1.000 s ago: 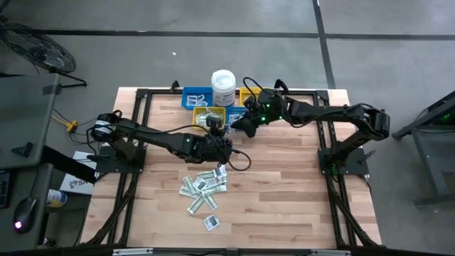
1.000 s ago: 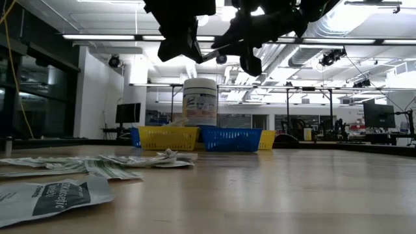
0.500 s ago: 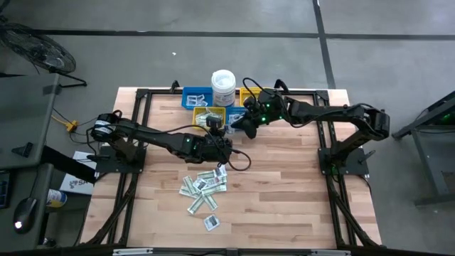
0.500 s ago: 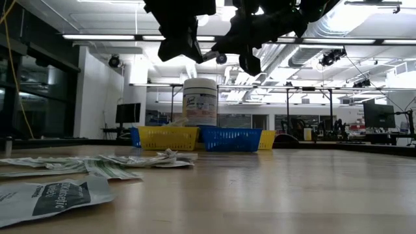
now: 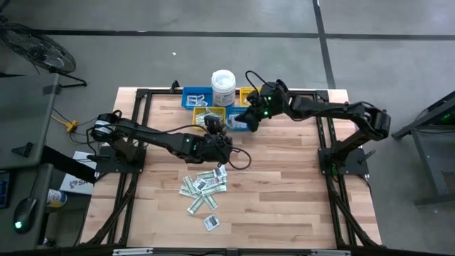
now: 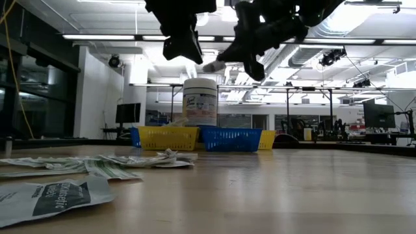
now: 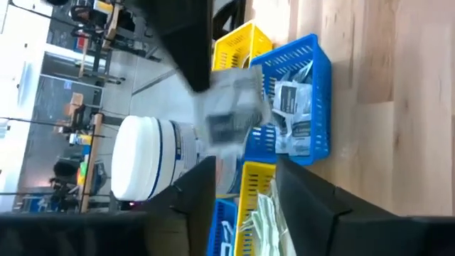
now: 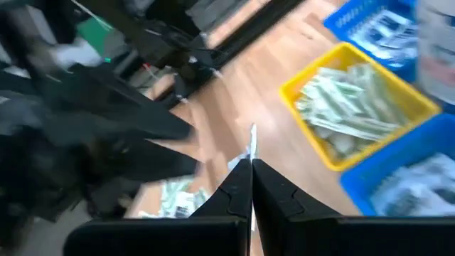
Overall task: Pick & Place First Aid Supplies
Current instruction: Put the black towelette pack into the right blue bin
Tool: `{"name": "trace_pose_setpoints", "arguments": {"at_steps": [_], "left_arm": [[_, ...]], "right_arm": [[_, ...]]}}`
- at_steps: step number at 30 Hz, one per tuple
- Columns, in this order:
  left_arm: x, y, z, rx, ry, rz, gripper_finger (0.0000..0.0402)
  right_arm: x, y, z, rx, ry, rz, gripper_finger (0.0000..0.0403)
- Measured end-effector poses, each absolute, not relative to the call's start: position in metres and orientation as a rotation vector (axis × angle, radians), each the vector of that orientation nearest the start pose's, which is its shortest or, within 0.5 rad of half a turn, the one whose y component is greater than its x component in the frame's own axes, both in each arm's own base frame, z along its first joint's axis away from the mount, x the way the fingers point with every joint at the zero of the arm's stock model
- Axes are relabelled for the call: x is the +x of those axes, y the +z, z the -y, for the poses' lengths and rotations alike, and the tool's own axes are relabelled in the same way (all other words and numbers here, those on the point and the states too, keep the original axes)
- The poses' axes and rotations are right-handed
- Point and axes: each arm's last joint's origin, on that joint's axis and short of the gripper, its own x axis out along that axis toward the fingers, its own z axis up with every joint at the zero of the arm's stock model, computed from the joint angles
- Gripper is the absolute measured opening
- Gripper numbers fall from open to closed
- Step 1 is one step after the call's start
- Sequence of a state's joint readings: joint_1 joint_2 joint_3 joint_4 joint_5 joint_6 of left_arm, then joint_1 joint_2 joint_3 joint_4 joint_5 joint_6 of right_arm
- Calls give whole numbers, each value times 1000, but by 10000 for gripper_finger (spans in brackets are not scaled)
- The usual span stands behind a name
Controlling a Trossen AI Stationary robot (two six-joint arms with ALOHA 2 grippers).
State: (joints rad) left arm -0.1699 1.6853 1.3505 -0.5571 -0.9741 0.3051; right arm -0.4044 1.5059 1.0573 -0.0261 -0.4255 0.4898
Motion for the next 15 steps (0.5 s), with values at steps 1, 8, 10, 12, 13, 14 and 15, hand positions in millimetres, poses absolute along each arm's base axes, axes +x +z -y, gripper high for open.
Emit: {"name": "trace_pose_setpoints", "arguments": {"at_steps": [1,8,10,12,13,14,15], "left_arm": [[352,278,36,769,638,-889,149],[328,276,20,513,751,-968,158],[315,275,10,366,799,-1000,158],[308,274,3,256,838,-988,159],[303,272,1,224,846,-995,159],[299,269,-1,196,849,-994,159],[297,269,-2,158,850,-970,159]], "right_arm": [[309,270,124,672,-100,-445,0],[289,258,149,634,-235,-560,0],[283,254,156,616,-280,-593,0],[277,252,162,605,-310,-622,0],[275,251,165,601,-319,-632,0],[273,249,168,596,-331,-638,0],[271,248,171,591,-341,-645,0]]}}
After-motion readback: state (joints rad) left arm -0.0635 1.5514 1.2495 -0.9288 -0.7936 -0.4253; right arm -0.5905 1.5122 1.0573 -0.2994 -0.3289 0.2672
